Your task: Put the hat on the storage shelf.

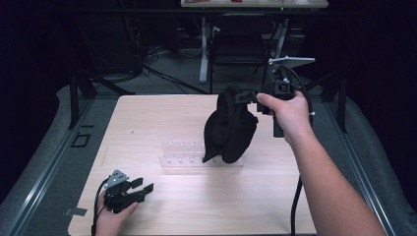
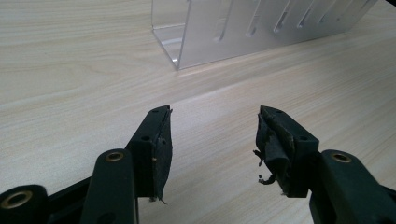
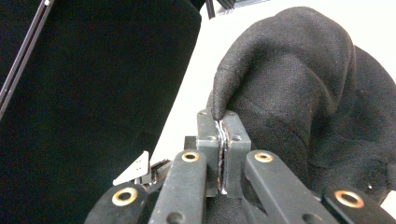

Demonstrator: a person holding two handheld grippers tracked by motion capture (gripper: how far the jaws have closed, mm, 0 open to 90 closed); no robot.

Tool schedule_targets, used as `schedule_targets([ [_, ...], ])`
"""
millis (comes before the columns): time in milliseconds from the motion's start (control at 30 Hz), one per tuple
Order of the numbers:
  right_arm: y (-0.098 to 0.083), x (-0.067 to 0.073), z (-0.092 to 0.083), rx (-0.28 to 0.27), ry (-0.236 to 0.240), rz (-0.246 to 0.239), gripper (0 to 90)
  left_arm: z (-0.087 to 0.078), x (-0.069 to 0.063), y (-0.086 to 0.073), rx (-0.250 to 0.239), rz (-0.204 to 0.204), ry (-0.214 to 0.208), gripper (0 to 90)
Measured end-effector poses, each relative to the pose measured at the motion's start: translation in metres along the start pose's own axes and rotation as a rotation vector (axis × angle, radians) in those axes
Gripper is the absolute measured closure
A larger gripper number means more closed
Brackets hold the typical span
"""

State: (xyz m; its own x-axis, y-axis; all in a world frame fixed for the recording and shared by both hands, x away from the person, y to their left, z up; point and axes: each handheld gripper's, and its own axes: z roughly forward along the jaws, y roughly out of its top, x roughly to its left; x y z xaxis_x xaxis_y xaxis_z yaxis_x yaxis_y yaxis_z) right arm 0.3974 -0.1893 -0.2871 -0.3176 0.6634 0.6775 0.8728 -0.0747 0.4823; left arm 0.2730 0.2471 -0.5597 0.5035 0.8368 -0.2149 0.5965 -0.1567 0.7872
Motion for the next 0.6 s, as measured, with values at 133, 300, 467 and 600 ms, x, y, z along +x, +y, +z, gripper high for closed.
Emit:
schedule_targets([
  [133, 0.001, 0.004, 0.005, 0.006, -0.005, -0.011, 88.5, 0.0, 0.0, 0.0, 0.0, 0.0, -0.001, 45.7],
  [300, 0.001, 0.006, 0.012, 0.013, -0.011, -0.013, 88.5, 0.0, 0.0, 0.0, 0.0, 0.002, -0.002, 45.7],
  [467, 0.001, 0.006, 0.016, 0.018, -0.018, -0.017, 88.5, 0.001, 0.0, 0.0, -0.002, 0.001, -0.004, 45.7],
  [600, 0.001, 0.005, 0.015, 0.014, -0.018, -0.014, 88.5, 0.001, 0.0, 0.0, 0.001, 0.0, -0.003, 45.7],
])
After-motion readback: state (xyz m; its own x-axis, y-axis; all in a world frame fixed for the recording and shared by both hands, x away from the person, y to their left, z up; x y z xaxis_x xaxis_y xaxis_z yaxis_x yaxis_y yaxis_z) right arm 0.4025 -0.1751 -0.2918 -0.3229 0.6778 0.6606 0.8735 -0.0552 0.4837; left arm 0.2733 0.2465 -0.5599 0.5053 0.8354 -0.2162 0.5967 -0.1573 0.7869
